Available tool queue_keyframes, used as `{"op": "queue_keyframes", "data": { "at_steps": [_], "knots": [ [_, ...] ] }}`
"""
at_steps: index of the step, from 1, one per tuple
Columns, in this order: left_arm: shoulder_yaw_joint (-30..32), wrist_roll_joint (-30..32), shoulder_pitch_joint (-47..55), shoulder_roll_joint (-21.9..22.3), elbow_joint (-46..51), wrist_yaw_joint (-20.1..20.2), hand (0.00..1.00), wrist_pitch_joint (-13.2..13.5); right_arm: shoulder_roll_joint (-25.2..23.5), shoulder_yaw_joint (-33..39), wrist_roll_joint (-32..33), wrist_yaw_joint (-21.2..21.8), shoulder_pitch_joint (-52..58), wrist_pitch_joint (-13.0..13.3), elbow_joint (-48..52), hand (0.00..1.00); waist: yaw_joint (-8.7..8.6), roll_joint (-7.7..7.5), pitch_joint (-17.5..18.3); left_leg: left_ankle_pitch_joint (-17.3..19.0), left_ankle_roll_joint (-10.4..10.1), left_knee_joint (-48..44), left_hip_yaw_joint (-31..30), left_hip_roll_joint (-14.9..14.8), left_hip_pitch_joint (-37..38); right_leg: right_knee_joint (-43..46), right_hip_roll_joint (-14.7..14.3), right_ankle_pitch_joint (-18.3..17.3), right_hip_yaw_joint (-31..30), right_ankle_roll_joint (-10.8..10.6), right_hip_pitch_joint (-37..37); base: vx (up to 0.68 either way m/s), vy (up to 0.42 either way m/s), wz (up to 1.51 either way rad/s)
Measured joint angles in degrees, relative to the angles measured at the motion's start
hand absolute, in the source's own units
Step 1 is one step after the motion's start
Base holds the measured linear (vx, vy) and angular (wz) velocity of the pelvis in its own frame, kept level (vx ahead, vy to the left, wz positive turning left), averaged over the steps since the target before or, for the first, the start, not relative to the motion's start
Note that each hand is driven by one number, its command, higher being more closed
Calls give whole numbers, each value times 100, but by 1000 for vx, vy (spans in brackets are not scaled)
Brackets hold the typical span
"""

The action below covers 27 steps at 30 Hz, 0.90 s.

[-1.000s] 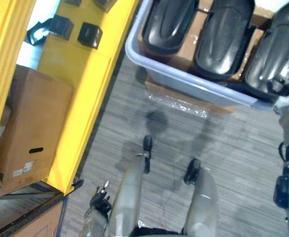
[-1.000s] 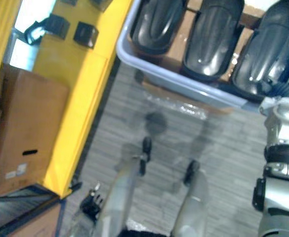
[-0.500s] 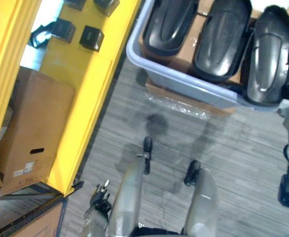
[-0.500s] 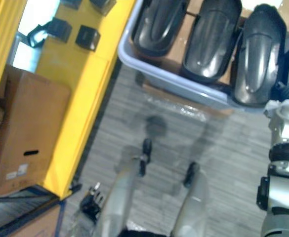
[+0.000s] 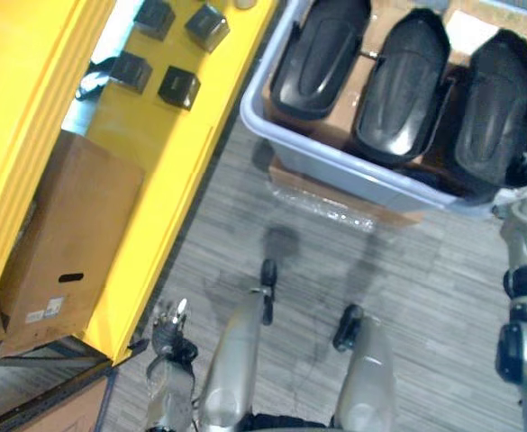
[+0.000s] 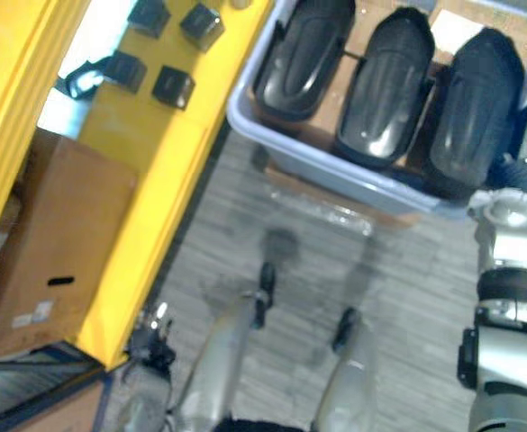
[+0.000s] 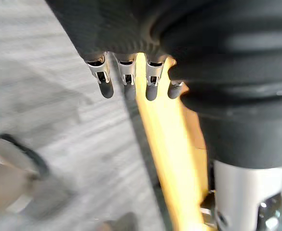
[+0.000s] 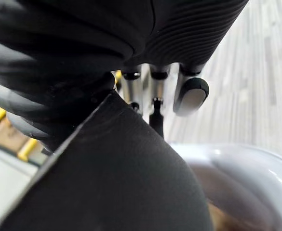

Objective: Walk over and take plastic housings, then place them on the shelf

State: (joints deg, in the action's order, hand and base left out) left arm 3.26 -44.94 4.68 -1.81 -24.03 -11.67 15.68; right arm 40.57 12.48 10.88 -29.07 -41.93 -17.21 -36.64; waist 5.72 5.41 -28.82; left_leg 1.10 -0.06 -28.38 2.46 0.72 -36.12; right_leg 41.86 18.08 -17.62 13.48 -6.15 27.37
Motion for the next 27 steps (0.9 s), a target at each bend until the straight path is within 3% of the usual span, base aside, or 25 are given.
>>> {"op": "queue_keyframes", "data": {
  "at_steps": [5,8,11,15,17,20,22,25,27],
  "knots": [
    [126,-395,130,-26,1231,-541,0,429,-303,348,-106,-659,563,360,951,100,-13,-128,21,11,-12,264,-6,-22,540,-338,-31,10,196,-12,-660,51,-39,7],
    [296,-307,195,-60,2061,-942,0,700,-597,671,-148,-901,950,526,1169,100,-23,-254,51,33,-49,427,-63,-52,895,-677,-102,59,383,-28,-1171,86,-31,14],
    [300,544,245,-276,2746,-1419,0,957,-779,891,-389,-1133,1103,593,1169,100,-18,-300,52,11,-65,626,-93,-69,1261,-1073,-194,166,518,-49,-1660,88,-18,6],
    [240,1352,238,-426,3646,-1411,0,996,-811,878,-846,-1240,1161,660,1169,100,-43,-308,59,-36,-118,890,-193,-98,1648,-1659,-366,383,630,-67,-2200,72,-8,4],
    [195,1513,211,-506,3804,-1050,0,881,-810,860,-1208,-1240,1160,809,1170,100,-62,-325,74,-60,-124,1006,-199,-116,1811,-1939,-439,487,659,-71,-2424,77,-17,-1],
    [-108,1753,139,-677,3993,-322,0,472,-808,681,-1715,-1232,1175,997,1396,100,-184,-362,143,-62,-125,1101,-191,-129,1918,-2306,-556,647,675,-88,-2631,50,-21,-6],
    [-446,2144,-123,-930,4032,194,0,-56,-810,349,-2090,-1224,1245,1192,1746,100,-281,-381,234,-61,-124,1141,-147,-168,1967,-2600,-633,814,646,-80,-2746,44,5,-13],
    [-845,2499,-765,-1178,3955,538,0,-686,-885,-143,-2409,-1202,1309,1452,2073,100,-332,-467,312,-60,-123,1215,9,-206,2171,-2790,-665,922,495,-84,-2891,16,7,-28],
    [-1008,2305,-1128,-1175,3831,646,0,-897,-1042,-341,-2607,-1199,1444,1601,2254,100,-349,-516,425,-59,-122,1273,74,-231,2238,-2877,-690,971,423,-89,-2929,-11,1,-20]
  ]
}}
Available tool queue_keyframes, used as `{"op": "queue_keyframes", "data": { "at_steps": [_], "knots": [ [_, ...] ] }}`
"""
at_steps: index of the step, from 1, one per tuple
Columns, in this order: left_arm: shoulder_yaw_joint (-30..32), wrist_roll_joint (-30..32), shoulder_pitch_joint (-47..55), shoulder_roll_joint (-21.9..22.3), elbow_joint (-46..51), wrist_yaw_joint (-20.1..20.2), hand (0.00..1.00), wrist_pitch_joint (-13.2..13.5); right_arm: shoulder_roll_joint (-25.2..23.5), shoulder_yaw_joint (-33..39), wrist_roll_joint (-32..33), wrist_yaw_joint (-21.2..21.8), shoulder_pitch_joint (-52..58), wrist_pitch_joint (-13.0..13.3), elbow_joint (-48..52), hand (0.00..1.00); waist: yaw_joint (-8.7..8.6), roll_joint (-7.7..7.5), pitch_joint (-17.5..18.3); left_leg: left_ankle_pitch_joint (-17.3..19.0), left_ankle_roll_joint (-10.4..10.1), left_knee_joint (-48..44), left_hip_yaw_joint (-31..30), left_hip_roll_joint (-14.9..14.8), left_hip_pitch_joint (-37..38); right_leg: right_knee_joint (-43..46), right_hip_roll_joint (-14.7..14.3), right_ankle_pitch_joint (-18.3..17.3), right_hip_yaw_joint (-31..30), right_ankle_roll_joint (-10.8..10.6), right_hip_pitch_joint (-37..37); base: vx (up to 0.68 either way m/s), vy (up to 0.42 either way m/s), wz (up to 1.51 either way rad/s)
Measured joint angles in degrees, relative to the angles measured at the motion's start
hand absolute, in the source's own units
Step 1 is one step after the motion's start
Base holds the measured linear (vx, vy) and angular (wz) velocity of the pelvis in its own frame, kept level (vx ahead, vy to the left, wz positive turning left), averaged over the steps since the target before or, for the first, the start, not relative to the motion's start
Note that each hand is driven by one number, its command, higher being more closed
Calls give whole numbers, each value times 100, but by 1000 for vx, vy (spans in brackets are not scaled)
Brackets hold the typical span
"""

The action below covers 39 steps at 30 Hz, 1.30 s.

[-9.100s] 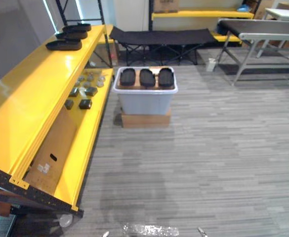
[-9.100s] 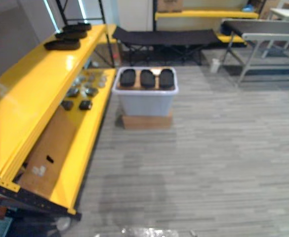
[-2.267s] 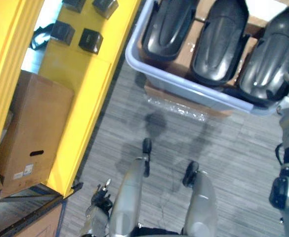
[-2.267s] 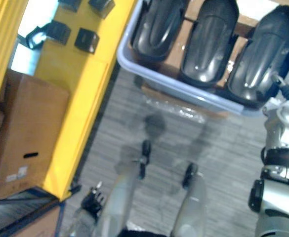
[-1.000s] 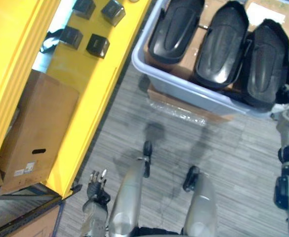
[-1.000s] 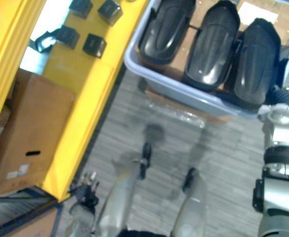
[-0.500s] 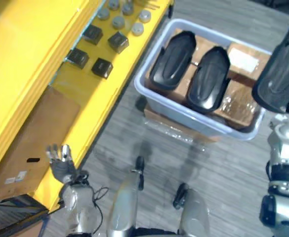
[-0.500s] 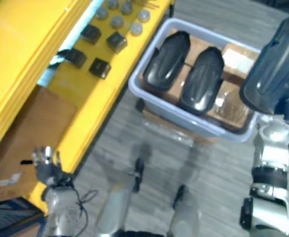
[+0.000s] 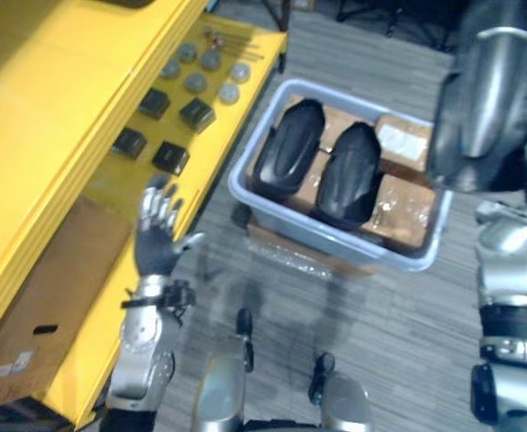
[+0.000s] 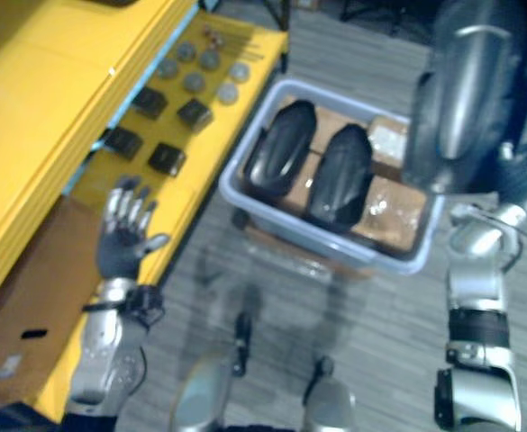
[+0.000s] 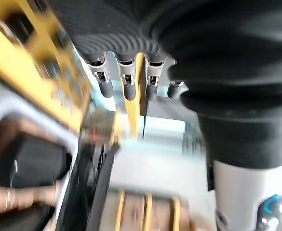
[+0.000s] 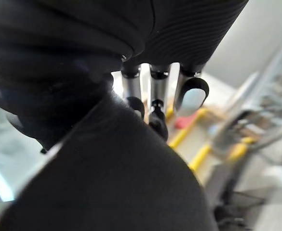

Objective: Walk over and take plastic housings, then place them on the shelf

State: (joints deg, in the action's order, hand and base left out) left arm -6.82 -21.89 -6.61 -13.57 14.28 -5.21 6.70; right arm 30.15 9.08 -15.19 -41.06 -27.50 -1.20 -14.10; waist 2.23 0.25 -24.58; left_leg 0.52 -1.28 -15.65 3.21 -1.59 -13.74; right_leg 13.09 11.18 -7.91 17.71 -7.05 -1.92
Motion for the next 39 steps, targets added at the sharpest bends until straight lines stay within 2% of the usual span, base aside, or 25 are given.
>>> {"op": "queue_keyframes", "data": {
  "at_steps": [4,11,19,29,39],
  "knots": [
    [-149,-608,-525,52,-429,-30,0,-332,-240,-398,-416,-4,26,209,49,100,-72,-22,106,-9,7,101,81,-50,108,-53,-44,55,-97,29,-8,-45,-3,-20],
    [-640,-1457,-1058,46,-1454,-8,0,-725,-486,-1163,-1157,50,-1,701,46,100,-36,-47,159,-167,-19,338,319,-172,244,-146,-160,178,-387,88,88,-29,-10,-17],
    [-828,-2316,-1406,43,-2160,205,0,-1298,-530,-1685,-1491,235,-283,999,15,100,-37,-52,162,-325,-56,615,355,-183,381,-146,-200,192,-437,114,100,0,-3,-2],
    [-1160,-2323,-1484,39,-2597,367,0,-1389,-777,-2229,-1568,438,-372,1081,-251,100,1,-60,166,-566,-73,992,352,-174,576,-116,-212,193,-428,139,90,0,0,0],
    [-1223,-2326,-1493,52,-2619,314,0,-1374,-862,-2757,-1639,603,-369,1179,-502,100,6,-64,169,-721,-79,1227,333,-169,611,-67,-219,186,-382,150,156,0,2,1]
  ]
}}
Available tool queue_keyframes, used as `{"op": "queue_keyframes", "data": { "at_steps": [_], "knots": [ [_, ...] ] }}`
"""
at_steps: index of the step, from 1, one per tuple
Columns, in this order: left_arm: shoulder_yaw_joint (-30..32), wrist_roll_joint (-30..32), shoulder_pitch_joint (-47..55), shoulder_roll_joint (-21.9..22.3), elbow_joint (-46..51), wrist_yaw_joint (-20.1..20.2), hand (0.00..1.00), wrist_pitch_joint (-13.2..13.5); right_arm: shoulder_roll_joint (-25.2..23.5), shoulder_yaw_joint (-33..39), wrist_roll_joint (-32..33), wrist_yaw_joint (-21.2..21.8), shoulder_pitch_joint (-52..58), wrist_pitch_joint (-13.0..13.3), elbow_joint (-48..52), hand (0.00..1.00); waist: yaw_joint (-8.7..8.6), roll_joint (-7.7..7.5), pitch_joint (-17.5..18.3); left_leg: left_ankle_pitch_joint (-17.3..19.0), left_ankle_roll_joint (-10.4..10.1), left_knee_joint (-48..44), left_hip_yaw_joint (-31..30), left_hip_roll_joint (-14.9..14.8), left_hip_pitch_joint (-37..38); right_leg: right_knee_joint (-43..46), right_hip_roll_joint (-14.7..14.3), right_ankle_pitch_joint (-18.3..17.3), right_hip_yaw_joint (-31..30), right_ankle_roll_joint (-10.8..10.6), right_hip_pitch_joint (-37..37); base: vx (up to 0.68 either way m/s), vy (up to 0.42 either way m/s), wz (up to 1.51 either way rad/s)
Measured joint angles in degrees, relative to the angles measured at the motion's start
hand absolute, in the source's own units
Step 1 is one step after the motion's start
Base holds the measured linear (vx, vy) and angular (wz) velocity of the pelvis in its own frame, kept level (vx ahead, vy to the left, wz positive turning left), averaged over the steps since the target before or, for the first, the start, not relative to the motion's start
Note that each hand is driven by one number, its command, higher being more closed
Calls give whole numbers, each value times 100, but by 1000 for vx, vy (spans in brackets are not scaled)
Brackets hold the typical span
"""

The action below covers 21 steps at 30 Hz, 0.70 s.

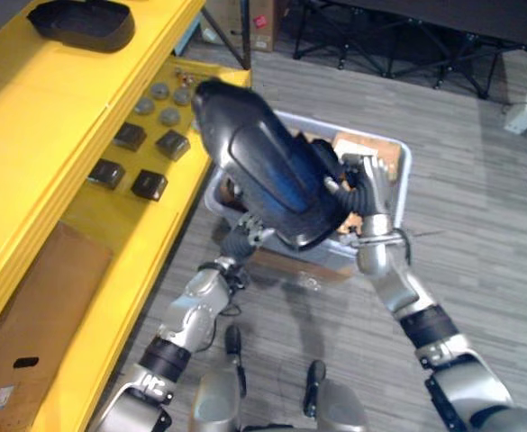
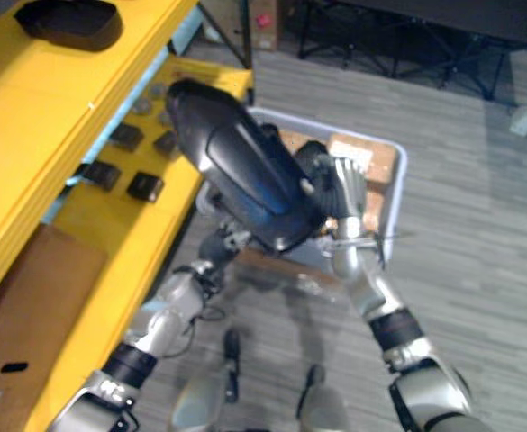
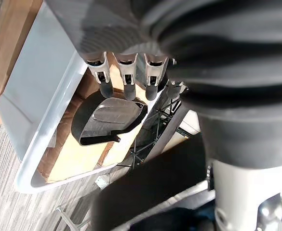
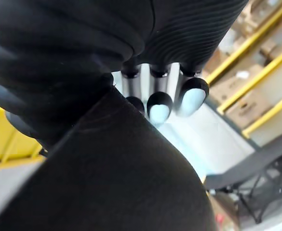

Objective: Walk over and take plastic housings, then place them on the shelf

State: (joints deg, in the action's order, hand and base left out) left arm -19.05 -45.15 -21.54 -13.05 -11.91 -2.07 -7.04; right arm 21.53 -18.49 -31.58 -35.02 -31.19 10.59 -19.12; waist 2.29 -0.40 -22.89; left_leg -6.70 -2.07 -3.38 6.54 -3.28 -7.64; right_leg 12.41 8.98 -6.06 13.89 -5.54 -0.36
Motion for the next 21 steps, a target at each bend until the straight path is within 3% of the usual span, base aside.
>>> {"op": "queue_keyframes", "data": {
  "at_steps": [9,10,17,21],
  "knots": [
    [-40,-451,-4,17,0,-101,0,114,-174,-247,-70,35,187,40,-22,100,11,-18,10,-105,-8,177,-8,5,75,27,-1,-2,2,3,15,0,0,0],
    [-41,-456,3,28,-3,-190,100,127,-205,-309,-72,32,249,40,-22,100,12,-38,21,-124,-12,219,-15,6,97,27,-3,-2,3,4,12,0,0,0],
    [-190,-455,161,131,1,-649,100,448,-411,-309,-67,-173,659,43,-50,100,20,-202,116,-170,-16,324,-46,16,204,10,-4,-13,26,17,-65,5,1,2],
    [-190,-386,224,246,1,-918,100,620,-503,-326,-5,-374,775,144,-48,100,17,-213,122,-177,-25,338,-40,13,214,-2,-8,-10,18,15,-67,0,0,0]
  ]
}}
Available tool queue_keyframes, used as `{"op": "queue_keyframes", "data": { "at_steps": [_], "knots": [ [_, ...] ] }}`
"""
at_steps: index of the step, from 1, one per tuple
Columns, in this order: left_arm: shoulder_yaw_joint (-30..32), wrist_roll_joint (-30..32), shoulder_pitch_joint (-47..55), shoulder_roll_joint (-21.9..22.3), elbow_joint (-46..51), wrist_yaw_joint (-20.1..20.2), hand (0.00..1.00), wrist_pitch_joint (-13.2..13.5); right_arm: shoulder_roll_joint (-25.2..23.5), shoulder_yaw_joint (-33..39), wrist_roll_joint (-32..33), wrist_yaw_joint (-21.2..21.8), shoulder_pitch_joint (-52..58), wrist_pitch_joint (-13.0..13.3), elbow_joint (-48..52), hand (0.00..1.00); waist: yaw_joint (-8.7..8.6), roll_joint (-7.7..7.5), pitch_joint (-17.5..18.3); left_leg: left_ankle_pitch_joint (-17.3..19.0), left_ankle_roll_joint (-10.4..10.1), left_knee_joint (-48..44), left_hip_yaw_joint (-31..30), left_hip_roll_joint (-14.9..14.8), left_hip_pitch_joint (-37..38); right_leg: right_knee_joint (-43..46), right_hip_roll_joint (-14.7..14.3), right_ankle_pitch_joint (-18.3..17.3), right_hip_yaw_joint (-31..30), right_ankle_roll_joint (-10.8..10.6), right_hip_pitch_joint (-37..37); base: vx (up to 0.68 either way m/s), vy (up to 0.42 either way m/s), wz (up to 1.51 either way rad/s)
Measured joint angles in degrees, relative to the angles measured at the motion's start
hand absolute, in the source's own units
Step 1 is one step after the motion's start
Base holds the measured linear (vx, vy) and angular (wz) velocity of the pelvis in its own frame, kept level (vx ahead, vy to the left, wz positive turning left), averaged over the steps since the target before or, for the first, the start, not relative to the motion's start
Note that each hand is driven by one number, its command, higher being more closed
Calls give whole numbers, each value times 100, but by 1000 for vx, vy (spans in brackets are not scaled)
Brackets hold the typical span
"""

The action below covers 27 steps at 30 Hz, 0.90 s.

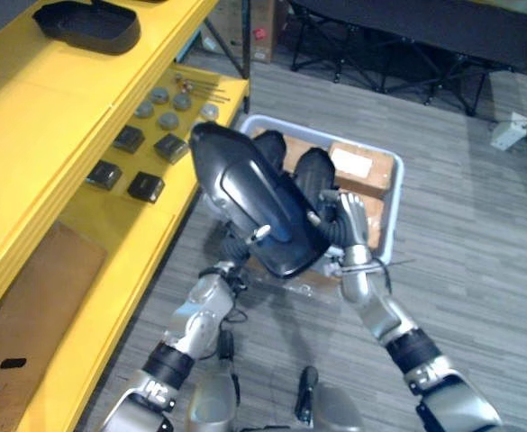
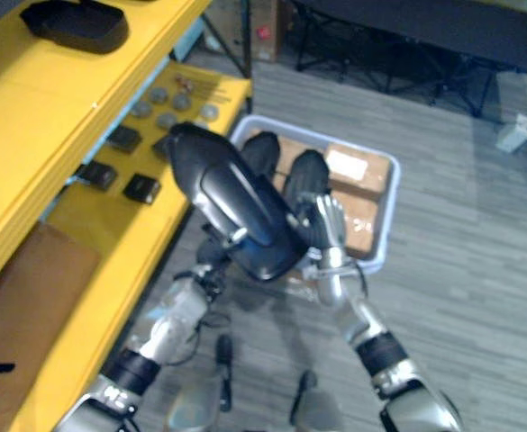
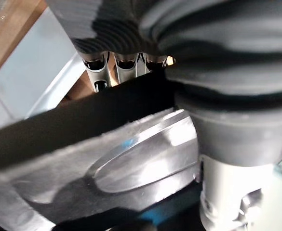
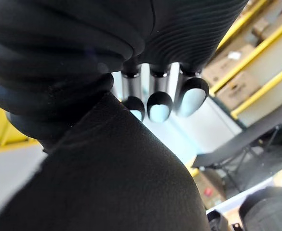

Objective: Walk over and take plastic housings, then place them on the shelf

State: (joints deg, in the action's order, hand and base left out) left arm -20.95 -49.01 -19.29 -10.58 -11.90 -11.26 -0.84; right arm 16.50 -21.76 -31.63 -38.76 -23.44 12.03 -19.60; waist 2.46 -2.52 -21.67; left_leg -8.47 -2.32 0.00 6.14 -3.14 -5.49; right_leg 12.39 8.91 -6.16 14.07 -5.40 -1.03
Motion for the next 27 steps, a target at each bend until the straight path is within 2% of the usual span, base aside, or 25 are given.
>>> {"op": "queue_keyframes", "data": {
  "at_steps": [5,12,17,20,21,25,27],
  "knots": [
    [-5,75,89,6,0,-200,100,172,-123,-97,54,-176,111,117,67,100,-2,-1,0,-25,3,68,48,-6,35,-45,-10,15,-16,-1,-8,1,0,-1],
    [-12,490,102,27,49,-208,100,199,-177,-86,57,-374,266,149,130,100,-9,-5,3,-24,4,127,61,9,44,-125,-7,46,-30,-12,-17,25,7,-1],
    [-26,682,357,22,322,-194,100,207,-172,-13,52,-381,531,473,317,100,-16,-7,4,-23,3,160,84,23,157,-167,2,46,-49,-12,-111,27,7,-2],
    [-51,675,488,18,452,-177,100,305,-141,4,44,-385,694,696,515,100,-29,-25,22,-16,4,165,93,15,161,-175,-5,43,-56,-10,-108,0,0,0],
    [-55,674,542,17,473,-156,100,338,-140,4,45,-387,732,761,525,0,-42,-39,32,-15,3,166,96,15,166,-175,-3,42,-60,-8,-110,0,0,0],
    [-62,672,652,-3,519,-151,100,444,-118,-48,52,-372,855,1081,626,0,-47,-78,56,-4,-5,169,99,17,166,-191,-1,43,-65,-10,-110,0,0,0],
    [-17,670,674,-36,530,-95,100,485,-44,-226,55,-373,973,1329,802,0,-40,-88,62,-4,-4,169,99,18,165,-204,1,46,-67,-13,-110,0,0,0]
  ]
}}
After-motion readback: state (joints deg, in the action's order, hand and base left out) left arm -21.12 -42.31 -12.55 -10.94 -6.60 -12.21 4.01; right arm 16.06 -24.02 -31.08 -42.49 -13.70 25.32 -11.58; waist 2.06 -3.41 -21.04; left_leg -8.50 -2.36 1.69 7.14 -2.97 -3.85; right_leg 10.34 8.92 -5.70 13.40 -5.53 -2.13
